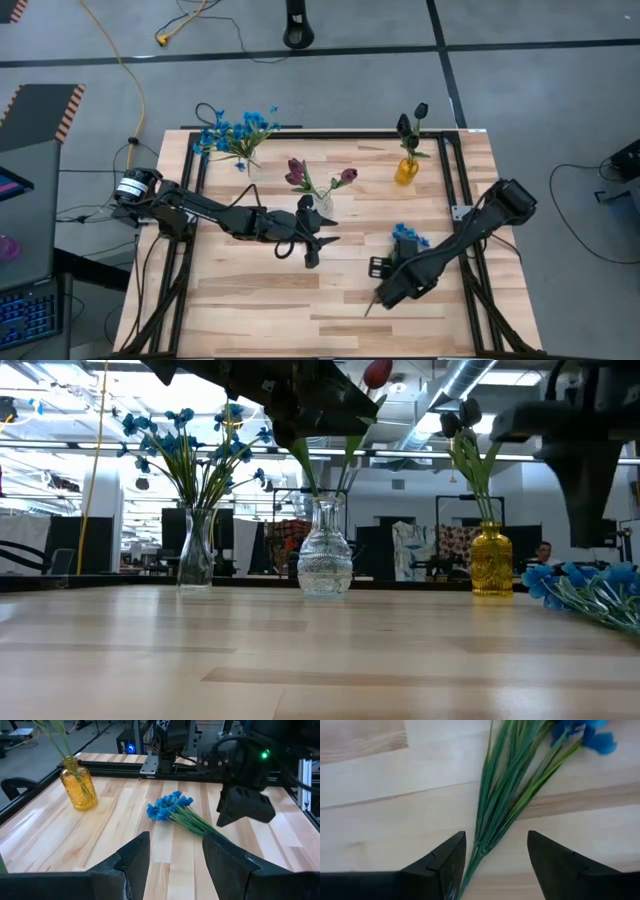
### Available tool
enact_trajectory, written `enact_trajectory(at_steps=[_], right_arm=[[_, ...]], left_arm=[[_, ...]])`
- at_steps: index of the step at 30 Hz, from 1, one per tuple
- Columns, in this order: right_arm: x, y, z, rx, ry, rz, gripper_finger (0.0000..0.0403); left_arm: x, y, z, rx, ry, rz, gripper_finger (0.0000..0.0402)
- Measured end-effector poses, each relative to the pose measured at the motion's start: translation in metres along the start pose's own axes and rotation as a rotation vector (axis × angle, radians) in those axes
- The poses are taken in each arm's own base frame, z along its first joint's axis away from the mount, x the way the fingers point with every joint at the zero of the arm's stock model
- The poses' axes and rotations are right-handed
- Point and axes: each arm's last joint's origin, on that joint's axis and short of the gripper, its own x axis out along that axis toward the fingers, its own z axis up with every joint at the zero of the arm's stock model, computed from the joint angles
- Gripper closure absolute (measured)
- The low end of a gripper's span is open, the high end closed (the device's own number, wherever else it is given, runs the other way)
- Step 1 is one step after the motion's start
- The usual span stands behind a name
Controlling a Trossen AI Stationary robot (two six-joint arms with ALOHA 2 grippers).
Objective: Sort flowers into vase by color
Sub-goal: Put the blue flower into the top transparent vase
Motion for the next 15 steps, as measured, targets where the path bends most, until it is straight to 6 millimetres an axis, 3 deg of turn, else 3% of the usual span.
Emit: enact_trajectory(at_steps=[8, 15], right_arm=[[0.022, 0.005, -0.013, 0.042, -0.012, -0.019, 0.0163], [0.028, 0.008, -0.014, 0.048, -0.012, -0.024, 0.0163]], left_arm=[[0.0, 0.0, -0.002, 0.041, 0.018, 0.001, 0.0232], [0.0, 0.0, -0.002, 0.044, 0.025, 0.002, 0.0232]])
